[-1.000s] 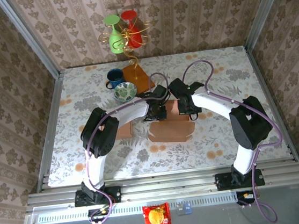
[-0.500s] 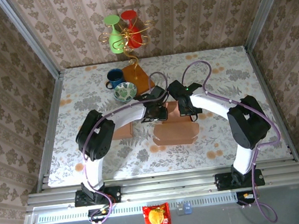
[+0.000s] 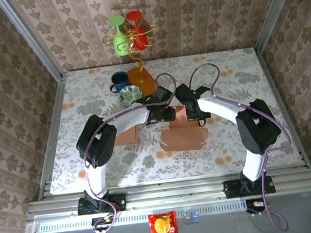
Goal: Fold the paper box
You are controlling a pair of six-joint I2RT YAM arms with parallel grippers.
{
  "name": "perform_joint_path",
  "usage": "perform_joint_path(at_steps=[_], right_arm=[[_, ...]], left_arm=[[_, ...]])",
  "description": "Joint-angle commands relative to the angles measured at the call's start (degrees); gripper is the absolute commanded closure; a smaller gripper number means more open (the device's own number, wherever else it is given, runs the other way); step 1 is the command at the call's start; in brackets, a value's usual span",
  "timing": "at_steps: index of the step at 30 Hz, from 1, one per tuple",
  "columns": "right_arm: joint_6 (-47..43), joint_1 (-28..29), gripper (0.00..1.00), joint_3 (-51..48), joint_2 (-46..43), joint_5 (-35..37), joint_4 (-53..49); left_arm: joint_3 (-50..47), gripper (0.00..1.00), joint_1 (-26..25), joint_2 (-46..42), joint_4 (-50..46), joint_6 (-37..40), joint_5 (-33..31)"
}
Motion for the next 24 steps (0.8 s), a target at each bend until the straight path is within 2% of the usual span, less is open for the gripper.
perform_joint_path(at_steps=[1,10,18,24], right_arm=[[0.76,0.92,1.00,-0.64,1.17,1.91,-2.38],[0.67,0.92,1.00,-0.81,0.87,1.84,-2.40],[0.92,0.92,1.00,-0.37,1.05,1.74,-2.57],[1.01,0.89,1.00,-0.36,1.02,1.78,-2.52]], left_arm=[[3.81,0.63,0.47,0.61,-1.22,1.96,-1.59],[5.01,0.77,0.50,2.77,-1.74,2.91,-2.11],[2.92,0.77,-0.26,2.28,-1.41,2.82,-2.75],[3.02,0.85,-0.98,2.48,-3.07,3.12,-5.91]])
